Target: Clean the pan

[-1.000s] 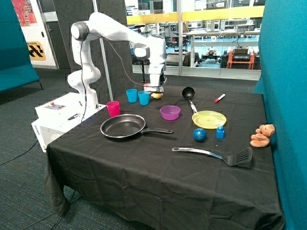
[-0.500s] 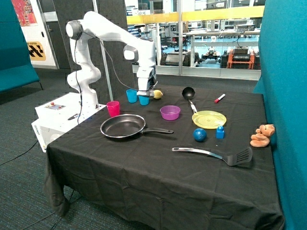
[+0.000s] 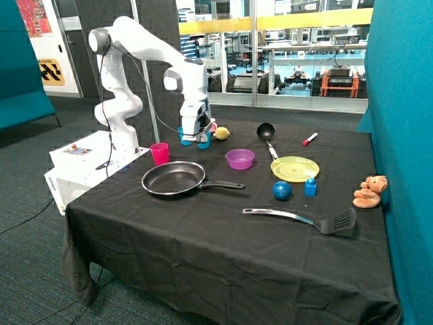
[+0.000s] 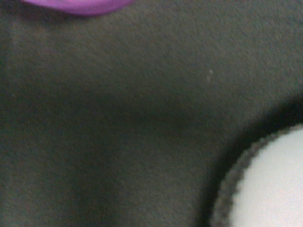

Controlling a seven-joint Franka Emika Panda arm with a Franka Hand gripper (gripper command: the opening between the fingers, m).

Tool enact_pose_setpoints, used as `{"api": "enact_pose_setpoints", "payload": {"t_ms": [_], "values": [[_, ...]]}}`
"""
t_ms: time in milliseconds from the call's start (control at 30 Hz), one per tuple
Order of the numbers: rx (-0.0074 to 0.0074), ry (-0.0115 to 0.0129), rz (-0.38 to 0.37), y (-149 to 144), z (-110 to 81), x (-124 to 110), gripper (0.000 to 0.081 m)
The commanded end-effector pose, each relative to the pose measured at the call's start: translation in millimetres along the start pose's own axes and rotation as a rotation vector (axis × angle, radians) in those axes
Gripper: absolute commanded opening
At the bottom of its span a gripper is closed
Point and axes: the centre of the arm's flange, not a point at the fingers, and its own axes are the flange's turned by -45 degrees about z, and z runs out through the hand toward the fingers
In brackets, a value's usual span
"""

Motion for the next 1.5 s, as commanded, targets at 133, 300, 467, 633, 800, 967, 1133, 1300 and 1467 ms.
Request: {"api": "enact_pose_setpoints", "payload": {"t_ms": [133, 300, 467, 633, 800, 967, 1133, 1300, 1467], "values": [[-0.0017, -0.0005, 0.038, 24.5, 19.6, -25.9, 0.0], [-0.0017, -0.0005, 0.057, 39.2, 27.3, -37.9, 0.0], [-0.0017, -0.0004, 0.085, 48.7, 32.2, -44.5, 0.0], [-0.0017, -0.0004, 0.086, 54.4, 37.3, -48.6, 0.0], [-0.0017, -0.0004, 0.087, 57.9, 44.6, -54.6, 0.0], [-0.0017, -0.0004, 0.086, 59.0, 50.5, -59.2, 0.0], [-0.0017, -0.0004, 0.075, 56.3, 62.3, -58.1, 0.0], [-0.0017, -0.0004, 0.08, 57.0, 67.7, -52.7, 0.0], [-0.0017, -0.0004, 0.083, 60.5, 71.2, -44.7, 0.0]]}}
